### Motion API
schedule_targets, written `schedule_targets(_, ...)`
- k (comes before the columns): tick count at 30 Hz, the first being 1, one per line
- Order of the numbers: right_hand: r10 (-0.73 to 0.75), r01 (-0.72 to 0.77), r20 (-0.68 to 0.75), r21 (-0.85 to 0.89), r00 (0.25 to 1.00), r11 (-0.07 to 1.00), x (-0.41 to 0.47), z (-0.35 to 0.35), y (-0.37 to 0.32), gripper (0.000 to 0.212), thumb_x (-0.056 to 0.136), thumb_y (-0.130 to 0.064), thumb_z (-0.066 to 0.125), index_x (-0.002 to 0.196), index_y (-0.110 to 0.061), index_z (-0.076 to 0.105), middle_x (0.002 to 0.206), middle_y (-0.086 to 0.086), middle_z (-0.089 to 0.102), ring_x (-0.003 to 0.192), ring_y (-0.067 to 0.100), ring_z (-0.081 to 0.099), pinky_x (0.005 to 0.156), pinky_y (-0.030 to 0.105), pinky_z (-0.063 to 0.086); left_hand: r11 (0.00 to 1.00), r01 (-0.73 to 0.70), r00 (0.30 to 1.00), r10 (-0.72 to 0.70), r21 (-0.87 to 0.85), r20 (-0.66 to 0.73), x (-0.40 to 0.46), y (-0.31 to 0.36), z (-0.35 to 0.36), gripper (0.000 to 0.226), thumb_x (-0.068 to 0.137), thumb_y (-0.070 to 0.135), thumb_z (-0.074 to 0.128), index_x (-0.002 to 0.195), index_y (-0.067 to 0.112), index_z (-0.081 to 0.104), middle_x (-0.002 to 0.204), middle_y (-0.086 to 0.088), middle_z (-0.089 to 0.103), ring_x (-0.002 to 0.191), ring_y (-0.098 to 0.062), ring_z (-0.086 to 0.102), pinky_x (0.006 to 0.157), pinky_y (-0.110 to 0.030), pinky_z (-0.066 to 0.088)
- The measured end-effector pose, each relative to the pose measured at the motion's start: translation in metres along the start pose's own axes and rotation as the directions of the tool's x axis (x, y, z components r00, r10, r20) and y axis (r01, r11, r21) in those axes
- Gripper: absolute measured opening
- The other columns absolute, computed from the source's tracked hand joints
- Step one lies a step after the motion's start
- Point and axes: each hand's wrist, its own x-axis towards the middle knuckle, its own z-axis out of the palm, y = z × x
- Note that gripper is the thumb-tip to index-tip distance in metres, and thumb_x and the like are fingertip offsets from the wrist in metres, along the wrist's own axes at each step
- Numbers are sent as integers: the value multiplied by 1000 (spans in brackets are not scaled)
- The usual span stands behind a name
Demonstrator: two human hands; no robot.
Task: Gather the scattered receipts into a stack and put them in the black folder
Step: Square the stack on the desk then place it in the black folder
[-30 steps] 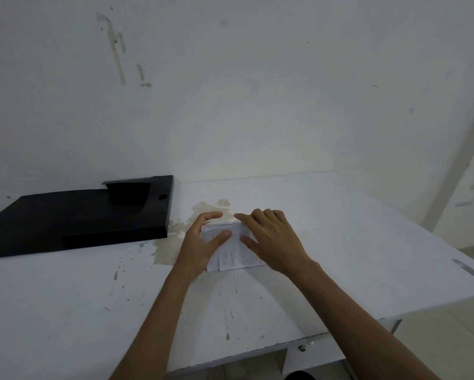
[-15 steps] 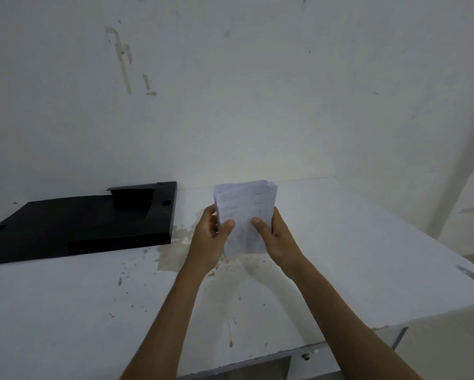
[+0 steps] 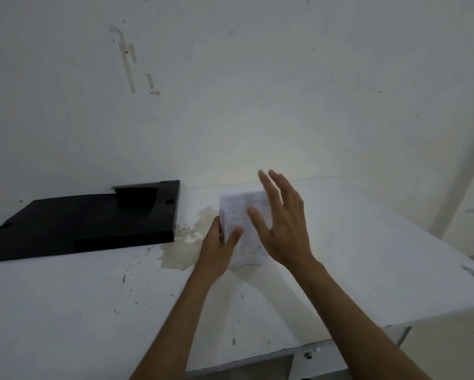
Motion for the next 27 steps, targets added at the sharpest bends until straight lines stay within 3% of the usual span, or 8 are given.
schedule_targets(4,-123,202,274,-282,954,938,3,0,9,60,103,-57,26,150,-25,44,150,-2,50,145,19,38,121,43,21,998,0,1000,0,63,-5,1,5,-2,33,93,46,58,124,39,50,119,8,64,109,-16,65,88,-38,58)
schedule_targets(7,-97,161,267,-230,959,960,-2,2,15,58,103,-57,25,147,-25,47,146,-3,52,137,17,44,117,40,26,996,3,1000,-2,89,-9,1,8,-3,32,89,49,57,119,43,49,116,9,64,106,-16,64,86,-32,57)
schedule_targets(11,-122,191,287,-226,950,955,3,2,4,65,103,-59,16,155,-26,34,158,1,39,146,19,33,122,43,21,992,17,1000,-15,127,-20,-1,10,-2,54,91,45,56,139,21,46,127,-4,61,112,-21,62,94,-42,55)
schedule_targets(15,-127,229,374,-243,919,943,3,-1,3,75,100,-63,1,153,-26,39,144,-3,53,137,20,45,119,45,23,993,-25,1000,24,113,7,-4,13,-3,51,89,59,52,132,32,48,120,5,63,110,-15,63,92,-38,56)
schedule_targets(19,-140,234,334,-258,932,937,6,-2,6,63,103,-59,11,154,-30,36,150,-2,48,142,18,40,120,46,23,993,-29,999,26,114,25,-2,16,-4,48,88,61,50,125,32,51,114,7,65,106,-15,64,87,-34,57)
schedule_targets(21,-164,265,383,-229,909,937,5,-2,8,60,104,-58,13,152,-33,39,145,-4,52,138,18,43,119,44,23,990,-34,999,30,140,31,-1,14,-5,69,81,75,48,131,27,50,120,1,65,111,-18,63,93,-39,55)
schedule_targets(23,-158,248,382,-199,911,948,4,-3,10,64,103,-60,8,153,-35,37,148,-4,51,141,18,40,120,44,22,986,-12,1000,10,165,17,2,11,-5,91,70,87,44,136,25,47,128,-3,62,115,-22,61,97,-43,54)
schedule_targets(27,32,-32,190,-1,981,999,-8,1,19,65,99,-66,17,157,-38,25,162,-7,29,150,12,25,120,37,20,994,-41,998,36,100,53,3,12,-2,49,91,61,48,131,31,52,121,5,66,110,-17,65,93,-39,57)
